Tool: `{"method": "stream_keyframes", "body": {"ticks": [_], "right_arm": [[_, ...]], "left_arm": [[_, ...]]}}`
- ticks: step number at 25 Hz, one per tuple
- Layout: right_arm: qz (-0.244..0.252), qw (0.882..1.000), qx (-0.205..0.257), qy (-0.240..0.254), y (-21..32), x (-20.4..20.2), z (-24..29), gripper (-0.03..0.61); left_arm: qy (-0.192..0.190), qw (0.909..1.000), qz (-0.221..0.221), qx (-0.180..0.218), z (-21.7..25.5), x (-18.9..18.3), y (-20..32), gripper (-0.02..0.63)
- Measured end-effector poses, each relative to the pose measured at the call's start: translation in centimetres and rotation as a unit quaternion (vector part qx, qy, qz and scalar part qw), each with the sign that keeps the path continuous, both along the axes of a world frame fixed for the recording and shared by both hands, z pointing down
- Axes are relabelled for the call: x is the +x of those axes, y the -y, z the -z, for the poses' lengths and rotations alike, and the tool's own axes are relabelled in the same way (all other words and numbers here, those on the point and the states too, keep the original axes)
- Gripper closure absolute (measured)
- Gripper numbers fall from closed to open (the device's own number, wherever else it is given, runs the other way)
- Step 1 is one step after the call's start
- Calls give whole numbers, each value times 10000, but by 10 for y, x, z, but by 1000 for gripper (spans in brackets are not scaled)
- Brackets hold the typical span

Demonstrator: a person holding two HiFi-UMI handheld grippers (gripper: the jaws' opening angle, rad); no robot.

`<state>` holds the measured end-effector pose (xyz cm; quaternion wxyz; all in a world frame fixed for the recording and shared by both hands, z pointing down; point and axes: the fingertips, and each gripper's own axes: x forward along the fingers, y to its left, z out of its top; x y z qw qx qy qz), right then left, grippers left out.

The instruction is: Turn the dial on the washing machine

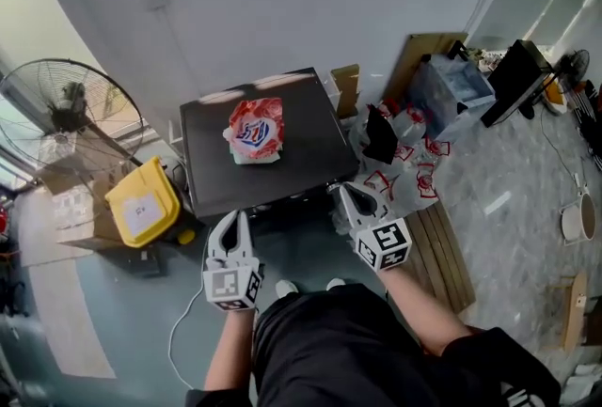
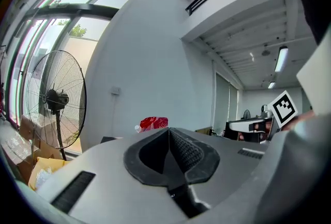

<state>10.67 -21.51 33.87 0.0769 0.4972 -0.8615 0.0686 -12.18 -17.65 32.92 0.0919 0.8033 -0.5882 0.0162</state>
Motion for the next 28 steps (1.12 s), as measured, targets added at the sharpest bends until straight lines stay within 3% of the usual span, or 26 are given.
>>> {"method": "stream_keyframes", "body": {"ticks": [15,28], "right_arm": [[3,10000,14,10,10,1,5,579],[523,9986,36,107,-1,13,7,578]], "left_arm": [[36,10000,-42,-52,-4,-3,15,609],[101,9998,82,-172,-4,29,5,609]]}}
